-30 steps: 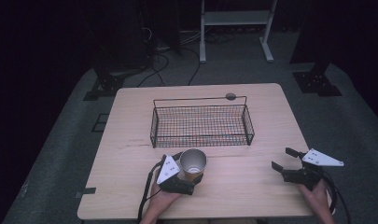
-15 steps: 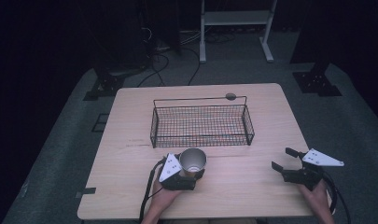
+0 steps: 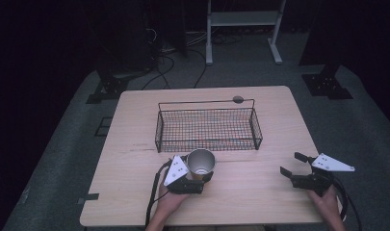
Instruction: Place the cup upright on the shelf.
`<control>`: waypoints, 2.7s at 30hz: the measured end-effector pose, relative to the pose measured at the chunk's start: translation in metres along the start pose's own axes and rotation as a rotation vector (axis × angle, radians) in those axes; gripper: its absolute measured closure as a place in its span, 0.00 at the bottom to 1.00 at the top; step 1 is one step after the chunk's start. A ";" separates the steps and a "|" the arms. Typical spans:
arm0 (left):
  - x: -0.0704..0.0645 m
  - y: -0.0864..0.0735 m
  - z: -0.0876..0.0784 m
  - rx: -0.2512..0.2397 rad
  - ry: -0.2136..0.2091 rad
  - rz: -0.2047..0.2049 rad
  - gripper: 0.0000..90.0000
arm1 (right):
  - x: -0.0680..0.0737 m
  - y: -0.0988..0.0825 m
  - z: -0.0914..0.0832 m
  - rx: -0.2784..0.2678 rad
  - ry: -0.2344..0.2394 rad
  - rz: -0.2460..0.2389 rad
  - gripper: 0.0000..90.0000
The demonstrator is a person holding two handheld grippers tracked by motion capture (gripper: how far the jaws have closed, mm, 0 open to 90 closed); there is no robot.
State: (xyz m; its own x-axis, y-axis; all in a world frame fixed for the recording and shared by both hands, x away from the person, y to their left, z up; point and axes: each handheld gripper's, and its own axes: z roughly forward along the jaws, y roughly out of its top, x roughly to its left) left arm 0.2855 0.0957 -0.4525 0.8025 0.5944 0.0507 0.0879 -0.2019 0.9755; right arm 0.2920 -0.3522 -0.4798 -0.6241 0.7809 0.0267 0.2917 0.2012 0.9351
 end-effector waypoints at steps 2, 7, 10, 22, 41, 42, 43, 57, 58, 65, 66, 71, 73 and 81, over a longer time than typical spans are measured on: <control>0.001 0.002 0.001 -0.001 -0.004 -0.004 0.16 | 0.000 0.000 0.000 0.000 -0.001 0.002 0.15; 0.000 0.007 0.002 0.006 -0.010 0.005 0.16 | 0.000 0.000 0.000 0.001 0.000 -0.001 0.15; 0.000 0.010 0.002 0.002 -0.010 0.013 0.16 | 0.000 0.000 0.000 0.000 0.000 0.004 0.15; 0.001 0.021 0.002 -0.024 0.004 -0.004 0.16 | 0.001 0.000 0.000 0.001 0.001 -0.003 0.15; 0.012 0.044 0.003 -0.027 0.040 0.029 0.16 | 0.000 0.000 0.000 0.003 0.002 0.007 0.15; 0.013 0.046 0.004 -0.030 0.036 0.025 0.16 | 0.000 0.000 0.000 0.004 0.002 0.014 0.15; 0.015 0.048 0.004 -0.033 0.028 0.020 0.16 | -0.001 0.000 0.000 0.004 0.002 0.015 0.15; 0.038 0.077 0.017 -0.020 0.024 0.043 0.16 | -0.001 0.000 0.000 -0.001 -0.001 0.022 0.15; 0.040 0.079 0.018 -0.019 0.029 0.049 0.16 | -0.001 0.000 0.000 -0.002 -0.001 0.023 0.15; 0.050 0.095 0.024 -0.027 0.036 0.062 0.16 | -0.001 0.000 0.000 -0.002 -0.002 0.024 0.15; 0.050 0.096 0.025 -0.032 0.042 0.067 0.16 | -0.001 0.000 0.000 -0.002 -0.002 0.025 0.15; 0.052 0.098 0.032 -0.020 0.040 0.078 0.16 | -0.001 0.000 0.000 -0.003 0.000 0.029 0.15; 0.054 0.098 0.036 -0.013 0.042 0.077 0.16 | -0.001 0.000 0.000 -0.003 0.001 0.029 0.15; 0.064 0.103 0.046 -0.011 0.040 0.067 0.16 | -0.001 0.000 0.000 -0.003 0.000 0.020 0.15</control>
State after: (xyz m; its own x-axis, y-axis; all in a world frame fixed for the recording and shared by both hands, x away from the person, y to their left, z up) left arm 0.3732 0.0769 -0.3591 0.7824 0.6103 0.1242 0.0281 -0.2339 0.9719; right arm 0.2927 -0.3529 -0.4797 -0.6182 0.7847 0.0454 0.3019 0.1837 0.9355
